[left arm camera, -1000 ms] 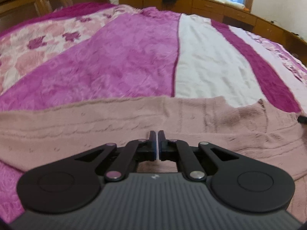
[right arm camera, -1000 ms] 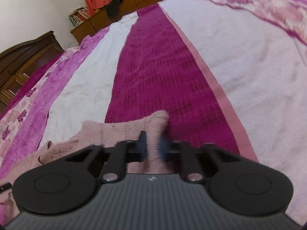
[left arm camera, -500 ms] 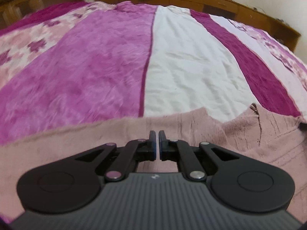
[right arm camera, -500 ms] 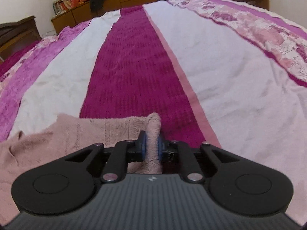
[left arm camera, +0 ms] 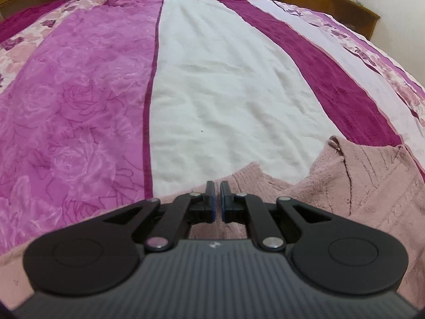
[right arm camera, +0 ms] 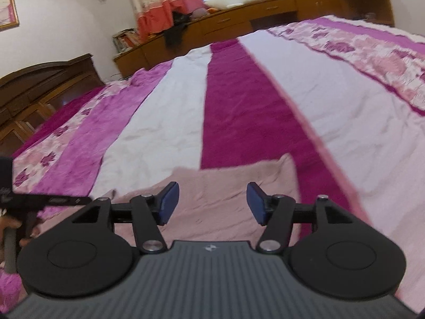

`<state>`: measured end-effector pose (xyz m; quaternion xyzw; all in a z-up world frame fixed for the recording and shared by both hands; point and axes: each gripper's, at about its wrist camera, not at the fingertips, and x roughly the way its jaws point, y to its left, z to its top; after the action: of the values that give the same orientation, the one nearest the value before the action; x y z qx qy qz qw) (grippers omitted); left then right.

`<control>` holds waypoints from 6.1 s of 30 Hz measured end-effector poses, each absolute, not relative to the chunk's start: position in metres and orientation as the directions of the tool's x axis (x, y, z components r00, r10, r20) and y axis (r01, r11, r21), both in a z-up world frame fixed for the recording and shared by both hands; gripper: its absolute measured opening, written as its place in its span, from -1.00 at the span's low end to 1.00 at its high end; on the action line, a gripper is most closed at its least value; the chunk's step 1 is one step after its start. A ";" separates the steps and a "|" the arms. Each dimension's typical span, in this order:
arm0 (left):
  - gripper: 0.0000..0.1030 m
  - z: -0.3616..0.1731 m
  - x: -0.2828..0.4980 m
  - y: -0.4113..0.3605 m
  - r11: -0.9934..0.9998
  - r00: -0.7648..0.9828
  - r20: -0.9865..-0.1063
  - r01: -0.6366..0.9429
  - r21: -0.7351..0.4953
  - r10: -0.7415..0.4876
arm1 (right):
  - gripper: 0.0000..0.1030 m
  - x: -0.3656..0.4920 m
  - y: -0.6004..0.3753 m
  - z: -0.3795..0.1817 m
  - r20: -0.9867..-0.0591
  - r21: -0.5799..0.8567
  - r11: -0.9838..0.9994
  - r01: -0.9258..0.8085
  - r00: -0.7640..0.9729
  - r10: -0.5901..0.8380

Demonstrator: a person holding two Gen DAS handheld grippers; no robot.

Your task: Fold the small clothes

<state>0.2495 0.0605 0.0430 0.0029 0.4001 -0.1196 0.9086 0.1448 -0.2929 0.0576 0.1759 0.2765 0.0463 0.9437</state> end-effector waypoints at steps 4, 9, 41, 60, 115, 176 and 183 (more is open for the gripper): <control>-0.22 0.043 0.253 0.062 0.950 0.616 -0.734 0.281 -0.135 -0.286 | 0.25 0.139 -0.281 0.049 -0.513 0.370 0.929 -0.012 0.831 0.215; 0.74 0.045 0.247 0.056 0.939 0.662 -0.689 0.335 -0.079 -0.295 | 0.25 0.139 -0.279 0.037 -0.526 0.387 0.922 -0.011 0.818 0.230; -0.87 0.039 0.257 0.020 0.942 0.736 -0.666 0.299 0.155 -0.124 | 0.25 0.141 -0.287 0.012 -0.546 0.415 0.910 0.024 0.806 0.227; -0.80 0.045 0.246 0.022 0.978 0.723 -0.679 0.204 0.033 -0.128 | 0.29 0.235 -0.263 0.051 -0.615 0.250 0.957 -0.149 0.738 0.276; -0.80 0.050 0.228 0.042 0.987 0.745 -0.648 0.143 -0.076 -0.158 | -0.60 0.310 -0.258 0.027 -0.618 0.243 0.950 -0.198 0.723 0.309; 0.16 0.103 0.045 0.170 0.970 0.698 -0.709 -0.226 -0.086 0.099 | 0.49 0.036 -0.216 0.089 -0.533 0.251 0.954 -0.164 0.799 0.278; 0.17 0.075 0.028 0.196 0.939 0.637 -0.755 -0.332 -0.088 0.155 | 0.50 0.008 -0.211 0.059 -0.582 0.314 0.943 -0.113 0.761 0.285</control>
<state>0.0284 0.1962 0.0748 -0.1097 0.4037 0.1355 0.8981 0.0081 -0.2108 0.0595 0.1311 0.3283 0.1071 0.9293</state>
